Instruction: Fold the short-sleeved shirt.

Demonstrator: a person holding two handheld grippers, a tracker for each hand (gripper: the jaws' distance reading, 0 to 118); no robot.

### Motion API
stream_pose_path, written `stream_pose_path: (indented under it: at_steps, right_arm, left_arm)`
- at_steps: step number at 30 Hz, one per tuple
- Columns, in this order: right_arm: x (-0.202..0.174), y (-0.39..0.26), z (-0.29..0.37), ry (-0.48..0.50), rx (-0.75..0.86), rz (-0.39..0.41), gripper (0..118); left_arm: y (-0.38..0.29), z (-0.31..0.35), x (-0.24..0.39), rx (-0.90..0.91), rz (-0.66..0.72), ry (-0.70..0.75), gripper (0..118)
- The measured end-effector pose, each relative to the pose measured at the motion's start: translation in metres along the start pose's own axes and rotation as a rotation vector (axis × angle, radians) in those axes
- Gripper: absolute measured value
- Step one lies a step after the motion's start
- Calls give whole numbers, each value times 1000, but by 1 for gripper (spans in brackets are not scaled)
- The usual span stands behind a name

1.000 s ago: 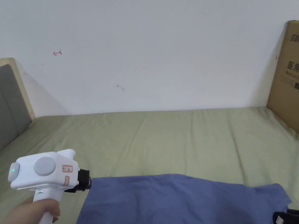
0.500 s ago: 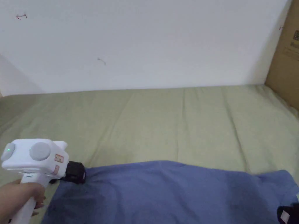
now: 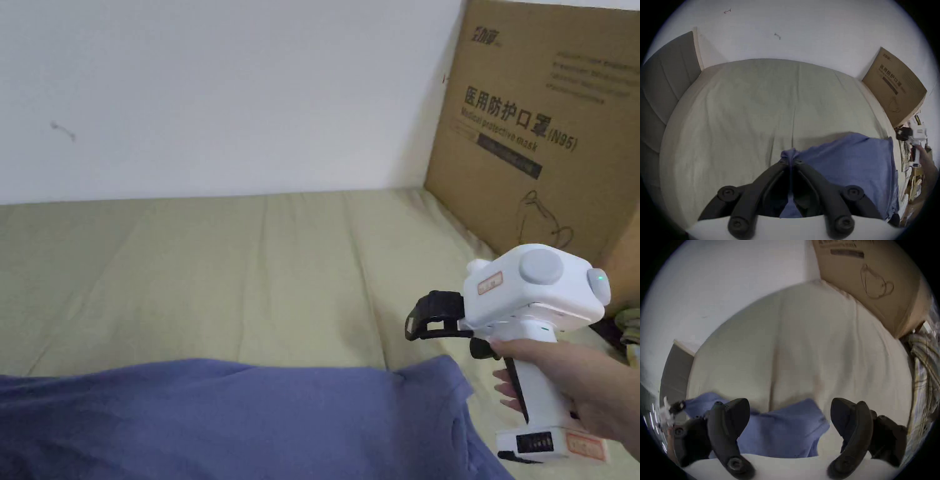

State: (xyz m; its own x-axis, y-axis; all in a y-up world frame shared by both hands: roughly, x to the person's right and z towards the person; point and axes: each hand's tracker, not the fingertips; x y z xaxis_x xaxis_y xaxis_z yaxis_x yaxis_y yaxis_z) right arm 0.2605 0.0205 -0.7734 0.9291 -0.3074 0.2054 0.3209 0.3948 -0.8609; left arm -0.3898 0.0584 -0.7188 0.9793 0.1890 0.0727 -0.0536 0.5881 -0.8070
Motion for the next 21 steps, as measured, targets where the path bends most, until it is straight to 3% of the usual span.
stream_pose_path:
  at_steps: [5,6,7,9,11,13,17,21]
  right_arm:
    - [2,6,-33,-100,-125,31,104]
    - [3,6,-37,-96,-122,36,95]
    - [3,6,-38,-88,-114,42,75]
    - [2,8,-34,-64,-95,56,9]
    - [-3,2,-21,-71,-60,72,6]
    - [-5,4,-6,-6,-39,75,5]
    - [-13,5,49,-12,78,138,4]
    - [-17,-7,125,73,177,112,4]
  left_arm:
    - [-3,4,5,-10,-35,22,2]
    - [-2,1,2,-21,-33,23,2]
    - [-2,1,2,-26,-29,26,2]
    - [-3,1,1,-29,-24,32,2]
    - [-5,4,2,-31,-22,32,2]
    - [-6,11,2,-28,-24,37,2]
    - [-6,43,6,-1,1,38,2]
    - [-1,95,14,42,3,35,2]
